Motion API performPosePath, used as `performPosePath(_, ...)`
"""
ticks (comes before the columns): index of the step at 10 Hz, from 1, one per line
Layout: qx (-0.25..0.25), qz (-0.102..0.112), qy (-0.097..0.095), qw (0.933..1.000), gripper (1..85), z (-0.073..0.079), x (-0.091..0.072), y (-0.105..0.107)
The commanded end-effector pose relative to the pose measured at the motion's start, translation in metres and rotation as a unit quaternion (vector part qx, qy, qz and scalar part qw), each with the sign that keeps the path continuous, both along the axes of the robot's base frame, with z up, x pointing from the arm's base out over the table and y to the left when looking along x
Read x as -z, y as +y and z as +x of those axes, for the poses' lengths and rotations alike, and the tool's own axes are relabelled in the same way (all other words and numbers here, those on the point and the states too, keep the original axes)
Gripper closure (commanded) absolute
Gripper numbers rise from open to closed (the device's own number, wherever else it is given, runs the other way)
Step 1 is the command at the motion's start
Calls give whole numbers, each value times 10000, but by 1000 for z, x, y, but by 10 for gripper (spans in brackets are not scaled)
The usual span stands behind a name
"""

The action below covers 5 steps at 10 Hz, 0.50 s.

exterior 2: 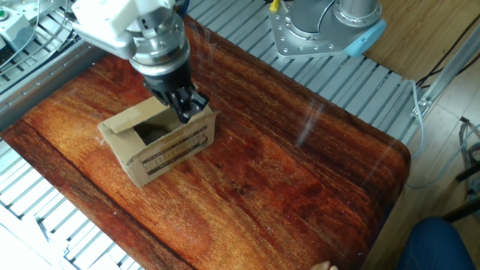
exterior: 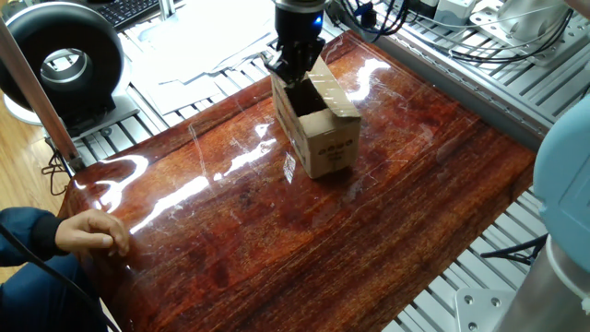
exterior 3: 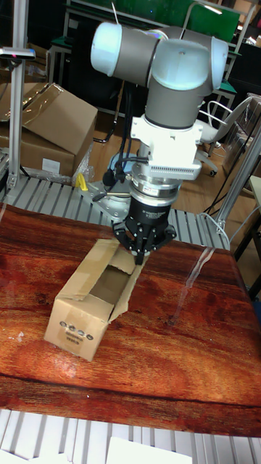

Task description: Open a box

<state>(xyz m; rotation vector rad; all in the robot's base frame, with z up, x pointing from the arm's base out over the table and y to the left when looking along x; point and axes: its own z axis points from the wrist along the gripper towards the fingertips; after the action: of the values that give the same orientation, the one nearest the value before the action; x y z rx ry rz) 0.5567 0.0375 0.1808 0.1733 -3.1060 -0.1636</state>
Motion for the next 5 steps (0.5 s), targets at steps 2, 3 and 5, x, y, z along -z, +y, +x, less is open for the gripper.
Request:
performPosePath(2, 156, 15, -233, 9996, 847, 21, 13, 11)
performPosePath(3, 144, -15, -280, 9995, 847, 24, 17, 10)
performPosePath(5, 153, -44, -388, 9991, 847, 31, 21, 10)
